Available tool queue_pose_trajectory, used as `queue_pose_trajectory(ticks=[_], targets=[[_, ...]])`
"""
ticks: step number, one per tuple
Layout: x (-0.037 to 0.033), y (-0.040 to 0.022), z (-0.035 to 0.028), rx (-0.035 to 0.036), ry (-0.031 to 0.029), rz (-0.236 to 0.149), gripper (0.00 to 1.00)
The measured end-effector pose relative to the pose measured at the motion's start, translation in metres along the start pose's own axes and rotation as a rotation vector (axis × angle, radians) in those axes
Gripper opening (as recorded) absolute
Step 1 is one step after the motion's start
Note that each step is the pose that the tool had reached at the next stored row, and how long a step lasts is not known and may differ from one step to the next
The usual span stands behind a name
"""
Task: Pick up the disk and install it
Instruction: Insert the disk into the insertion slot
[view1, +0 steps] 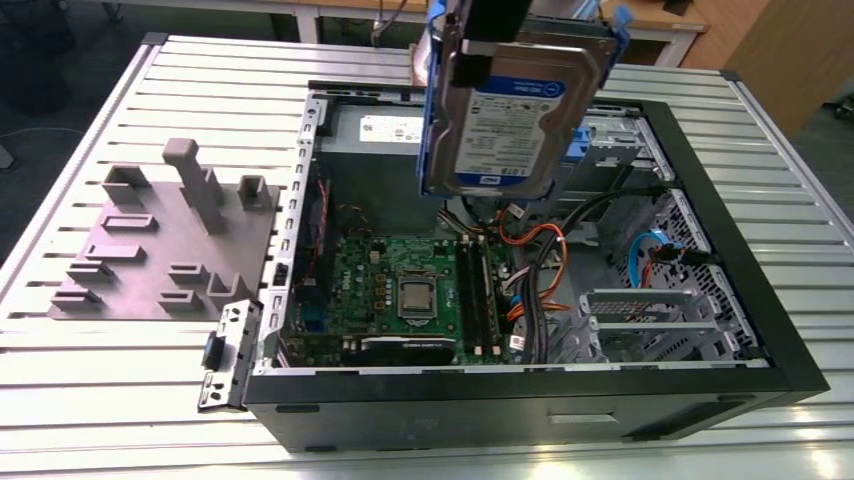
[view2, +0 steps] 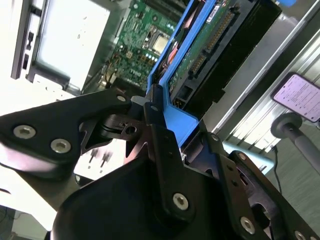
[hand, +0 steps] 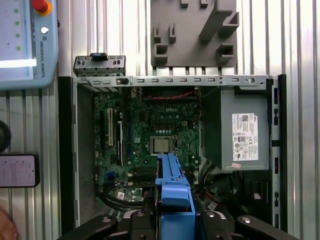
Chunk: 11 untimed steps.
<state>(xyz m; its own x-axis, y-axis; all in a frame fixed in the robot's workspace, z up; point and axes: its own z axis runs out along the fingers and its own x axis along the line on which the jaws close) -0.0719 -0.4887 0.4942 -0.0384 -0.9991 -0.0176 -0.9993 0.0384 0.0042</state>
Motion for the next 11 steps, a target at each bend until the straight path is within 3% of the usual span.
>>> queue_pose_trajectory(ticks=[5, 11], targets=[[0.0059, -0.0045, 0.0008, 0.0000, 0.0000, 0.000, 0.37], [0.0295, -0.0053, 0.0021, 0.0001, -0.0001, 0.000, 0.37]])
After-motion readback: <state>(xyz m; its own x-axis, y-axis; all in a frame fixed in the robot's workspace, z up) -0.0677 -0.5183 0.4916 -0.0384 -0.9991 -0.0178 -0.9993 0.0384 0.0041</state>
